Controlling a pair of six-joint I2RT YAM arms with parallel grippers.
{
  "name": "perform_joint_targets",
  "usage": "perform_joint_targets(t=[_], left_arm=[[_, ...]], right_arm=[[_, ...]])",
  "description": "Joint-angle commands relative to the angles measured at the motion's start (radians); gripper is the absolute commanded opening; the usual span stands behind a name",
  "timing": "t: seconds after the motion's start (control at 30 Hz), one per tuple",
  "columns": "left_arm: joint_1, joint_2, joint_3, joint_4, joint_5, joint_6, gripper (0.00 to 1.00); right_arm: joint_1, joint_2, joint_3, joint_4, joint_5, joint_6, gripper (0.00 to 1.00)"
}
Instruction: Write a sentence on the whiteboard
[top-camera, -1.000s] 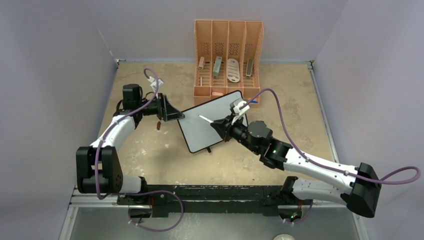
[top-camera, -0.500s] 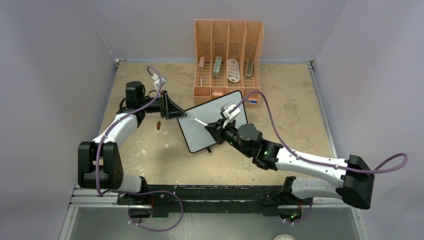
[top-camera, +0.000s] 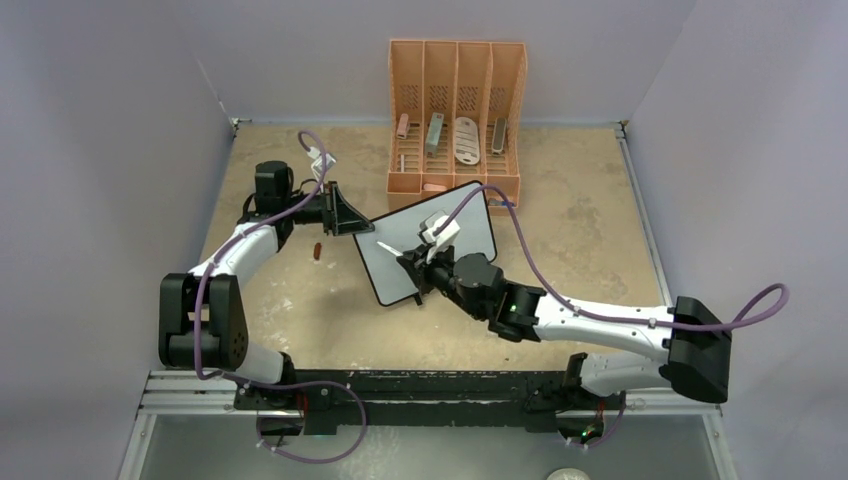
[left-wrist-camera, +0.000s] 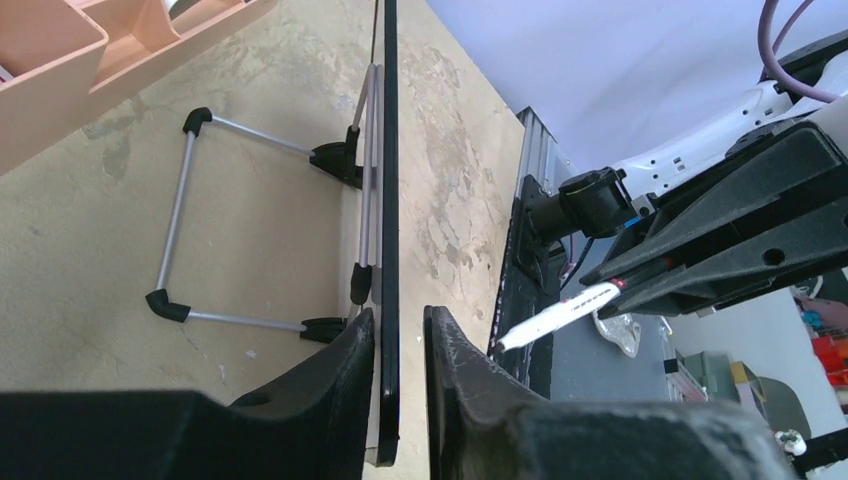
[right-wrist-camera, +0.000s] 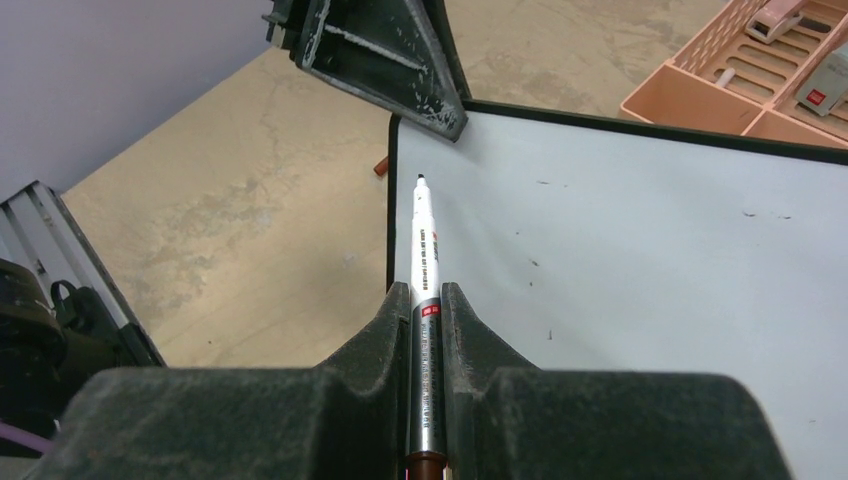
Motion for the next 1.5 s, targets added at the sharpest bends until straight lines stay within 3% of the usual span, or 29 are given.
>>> perform_joint_targets(t=[0.0,0.1,0.17,0.67,1.47], left_arm=[[-0.009,-0.003,0.037,0.059,0.044,0.001,0.19],[-0.012,-0.011,0.038,0.051,0.038,0.015,0.11],[-0.014,-0.017,0.037,0.037,0.029,0.03,0.0],[-0.041,-0.074,0.034,-0.041,-0.06,0.112,0.0],[-0.045,-0.083,0.037,-0.051,-0.068,0.116,0.0]], right_arm=[[0.039,0.016,0.066,0.052,0.079,-0.032,0.0],[0.062,0.038,0.076,0.058,0.116,-0.038,0.0],[0.079,0.053,0.081,0.066,0.153,-0.041,0.0],[0.173,0.161,0.148,0.042,0.409,-0.018,0.0],[0.177,0.259,0.222,0.045,0.434,-0.003,0.0]])
